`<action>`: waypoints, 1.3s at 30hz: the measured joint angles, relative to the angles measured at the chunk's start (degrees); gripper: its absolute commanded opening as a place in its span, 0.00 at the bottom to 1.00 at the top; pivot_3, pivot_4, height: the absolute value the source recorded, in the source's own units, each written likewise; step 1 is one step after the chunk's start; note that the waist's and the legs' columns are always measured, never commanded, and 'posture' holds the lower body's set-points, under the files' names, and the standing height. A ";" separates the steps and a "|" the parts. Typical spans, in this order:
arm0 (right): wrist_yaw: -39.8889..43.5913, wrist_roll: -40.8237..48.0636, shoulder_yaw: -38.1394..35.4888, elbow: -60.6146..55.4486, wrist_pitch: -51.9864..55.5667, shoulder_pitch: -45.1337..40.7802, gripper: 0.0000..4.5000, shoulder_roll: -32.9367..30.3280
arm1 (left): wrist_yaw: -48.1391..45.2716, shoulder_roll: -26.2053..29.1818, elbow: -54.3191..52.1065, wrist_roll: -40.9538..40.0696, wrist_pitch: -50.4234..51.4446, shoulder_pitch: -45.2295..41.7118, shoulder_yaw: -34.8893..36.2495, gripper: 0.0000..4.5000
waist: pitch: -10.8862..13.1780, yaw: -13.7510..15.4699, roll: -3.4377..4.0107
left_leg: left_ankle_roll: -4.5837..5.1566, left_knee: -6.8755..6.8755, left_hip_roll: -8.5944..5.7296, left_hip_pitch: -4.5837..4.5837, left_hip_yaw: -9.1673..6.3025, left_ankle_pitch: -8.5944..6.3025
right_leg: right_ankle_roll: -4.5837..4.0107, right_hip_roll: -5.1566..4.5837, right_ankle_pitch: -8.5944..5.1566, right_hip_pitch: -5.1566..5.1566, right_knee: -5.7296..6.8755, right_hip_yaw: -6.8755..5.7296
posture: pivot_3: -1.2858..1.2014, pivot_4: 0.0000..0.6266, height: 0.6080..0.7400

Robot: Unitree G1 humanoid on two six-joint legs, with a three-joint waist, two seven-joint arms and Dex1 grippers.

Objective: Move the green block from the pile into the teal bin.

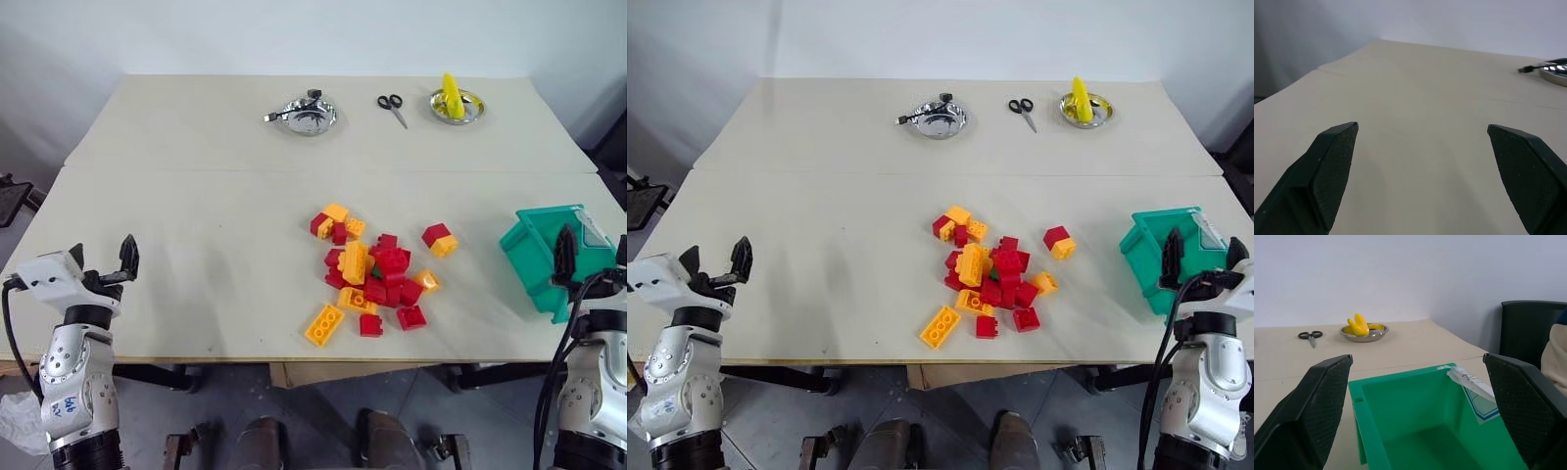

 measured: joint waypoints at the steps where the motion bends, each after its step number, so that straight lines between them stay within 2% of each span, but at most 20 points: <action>1: 0.49 0.06 0.00 0.19 0.01 0.11 1.00 -0.48 | -0.56 0.62 0.07 -0.03 0.18 -0.07 -0.22 1.00 | 0.00 -0.02 0.00 | 0.00 0.00 0.00 0.00 0.00 0.00 | 0.00 0.00 0.00 0.00 0.00 0.00 | 0.52 0.24 1.00; 5: 6.37 1.26 0.17 0.92 0.81 0.63 1.00 -5.24 | -4.75 3.14 0.04 -0.26 0.81 -0.07 -1.88 1.00 | 0.00 0.00 0.00 | 0.00 0.00 0.00 0.00 0.01 0.00 | 0.00 0.00 0.00 0.00 -0.01 0.01 | 0.52 0.24 1.00; 8: 16.56 5.34 2.50 0.24 5.75 1.79 1.00 -12.94 | -16.72 7.40 -0.95 -2.32 -0.09 1.39 -6.23 1.00 | 0.00 0.00 0.00 | 0.01 0.00 0.00 0.00 0.03 -0.01 | 0.00 0.00 0.00 0.00 -0.02 0.01 | 0.52 0.24 1.00; 9: 20.14 7.29 2.88 -0.55 8.02 1.95 0.96 -15.35 | -21.63 9.59 -1.91 -2.70 -0.62 1.88 -8.21 1.00 | 0.00 0.02 0.00 | 0.01 0.00 0.00 0.00 0.03 -0.01 | 0.00 0.00 0.00 -0.01 -0.02 0.01 | 0.52 0.24 1.00; 12: 31.22 11.65 6.60 -5.11 14.37 3.51 0.79 -22.74 | -34.24 15.32 -2.56 -2.97 -2.12 1.24 -13.09 1.00 | 0.01 0.04 0.03 | 0.01 -0.02 0.06 0.01 0.03 -0.01 | -0.03 0.04 -0.02 0.00 -0.04 0.00 | 0.52 0.24 1.00; 15: 39.96 13.80 12.28 -10.53 19.75 6.54 0.58 -26.51 | -42.92 17.59 -1.77 -2.96 -3.84 -0.30 -16.76 1.00 | 0.01 0.11 0.02 | 0.01 -0.02 0.07 0.01 0.02 -0.02 | -0.03 0.05 -0.02 0.01 -0.07 -0.02 | 0.52 0.24 1.00; 19: 43.44 14.44 21.38 -16.73 26.37 7.17 0.27 -26.72 | -49.07 17.58 0.23 -1.85 -6.65 -1.88 -21.31 1.00 | 0.01 0.15 0.01 | 0.00 0.01 0.06 0.00 0.02 -0.02 | -0.03 0.04 -0.01 0.00 -0.06 -0.02 | 0.52 0.24 1.00; 22: 41.60 11.44 28.58 -20.04 30.07 5.45 0.03 -26.32 | -50.88 16.57 1.19 -1.04 -8.23 -2.39 -23.20 1.00 | 0.02 0.14 0.01 | 0.00 0.02 0.06 -0.01 0.01 -0.02 | -0.03 0.04 -0.01 0.00 -0.05 -0.02 | 0.52 0.24 1.00; 31: 26.53 3.39 40.93 -19.68 37.71 -5.90 0.01 -12.52 | -50.50 15.80 2.88 -0.46 -9.11 -2.96 -24.21 1.00 | 0.02 0.22 -0.01 | -0.02 0.03 0.06 -0.05 -0.02 -0.01 | -0.03 0.04 -0.01 -0.04 -0.03 -0.06 | 0.52 0.24 1.00; 35: 23.51 0.28 40.65 -12.54 36.37 -10.80 0.01 -9.89 | -49.26 14.45 2.67 -0.80 -8.58 -2.99 -23.92 1.00 | 0.02 0.13 -0.01 | -0.01 0.09 0.03 -0.07 0.00 -0.01 | 0.00 0.03 0.00 -0.02 -0.03 -0.05 | 0.52 0.24 1.00; 39: 21.12 -2.47 34.86 -1.56 32.19 -17.87 0.01 -9.89 | -48.38 13.65 2.20 -1.30 -7.24 -2.86 -23.87 1.00 | 0.02 0.10 -0.02 | -0.01 0.06 0.05 -0.06 -0.01 -0.01 | -0.01 0.04 0.00 -0.04 0.00 -0.07 | 0.52 0.24 1.00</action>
